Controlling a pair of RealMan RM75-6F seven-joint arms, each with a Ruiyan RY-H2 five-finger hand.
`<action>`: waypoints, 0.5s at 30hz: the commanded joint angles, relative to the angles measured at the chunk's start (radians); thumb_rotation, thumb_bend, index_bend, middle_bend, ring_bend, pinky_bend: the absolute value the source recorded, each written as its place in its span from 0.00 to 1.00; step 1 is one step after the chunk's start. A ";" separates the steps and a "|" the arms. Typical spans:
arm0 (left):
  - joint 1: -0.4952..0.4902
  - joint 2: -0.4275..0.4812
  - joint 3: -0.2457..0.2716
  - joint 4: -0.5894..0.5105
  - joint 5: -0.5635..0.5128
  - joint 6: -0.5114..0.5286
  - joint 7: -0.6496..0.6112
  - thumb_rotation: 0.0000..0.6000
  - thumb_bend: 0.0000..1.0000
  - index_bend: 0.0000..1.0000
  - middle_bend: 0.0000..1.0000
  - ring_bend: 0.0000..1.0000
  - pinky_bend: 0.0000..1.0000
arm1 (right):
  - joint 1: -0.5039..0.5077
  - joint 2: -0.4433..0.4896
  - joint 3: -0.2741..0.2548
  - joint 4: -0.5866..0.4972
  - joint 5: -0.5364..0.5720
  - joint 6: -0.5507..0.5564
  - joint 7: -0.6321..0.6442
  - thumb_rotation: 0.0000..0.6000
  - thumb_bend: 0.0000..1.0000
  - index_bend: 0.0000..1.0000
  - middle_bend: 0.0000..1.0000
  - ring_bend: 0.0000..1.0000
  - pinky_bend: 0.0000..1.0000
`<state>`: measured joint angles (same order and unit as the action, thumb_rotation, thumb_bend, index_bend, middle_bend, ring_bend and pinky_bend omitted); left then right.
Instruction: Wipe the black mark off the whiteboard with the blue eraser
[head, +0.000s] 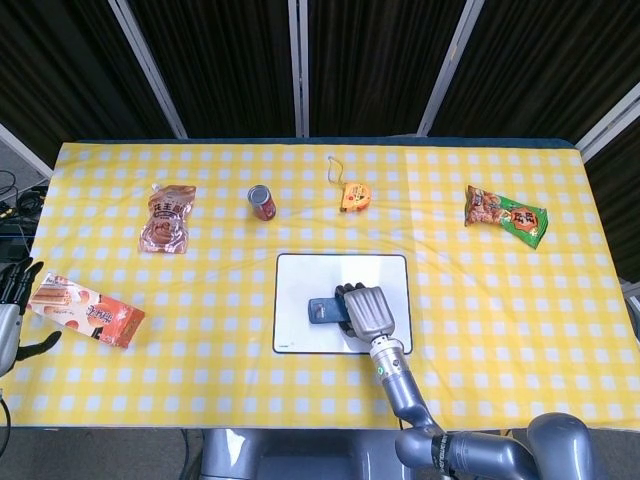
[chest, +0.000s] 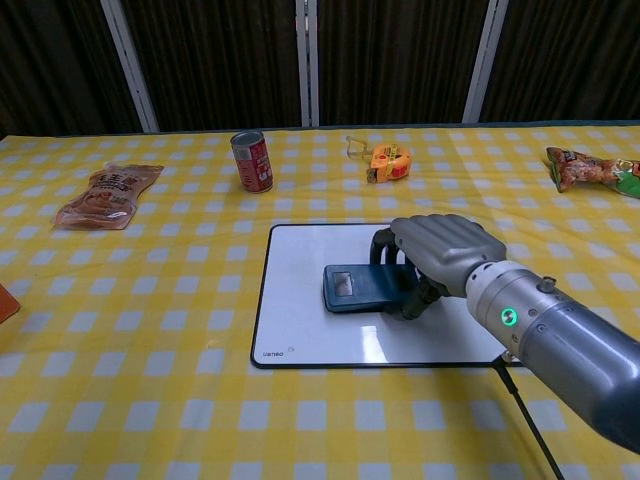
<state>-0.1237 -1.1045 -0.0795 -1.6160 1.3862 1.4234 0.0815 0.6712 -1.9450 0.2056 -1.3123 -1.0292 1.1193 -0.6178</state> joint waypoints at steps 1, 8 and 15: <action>0.000 -0.001 0.000 0.000 -0.001 -0.001 0.001 1.00 0.18 0.00 0.00 0.00 0.00 | 0.003 -0.003 0.003 0.012 0.001 -0.005 -0.001 1.00 0.29 0.83 0.67 0.67 0.69; -0.002 -0.002 -0.003 0.004 -0.009 -0.005 0.000 1.00 0.18 0.00 0.00 0.00 0.00 | 0.004 -0.009 0.016 0.081 0.004 -0.009 0.009 1.00 0.28 0.83 0.67 0.67 0.69; -0.003 -0.001 -0.003 0.003 -0.012 -0.009 0.001 1.00 0.18 0.00 0.00 0.00 0.00 | -0.013 0.018 0.027 0.111 0.007 0.000 0.025 1.00 0.28 0.83 0.67 0.67 0.69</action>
<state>-0.1266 -1.1056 -0.0823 -1.6124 1.3740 1.4144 0.0823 0.6622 -1.9323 0.2313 -1.2057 -1.0235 1.1172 -0.5929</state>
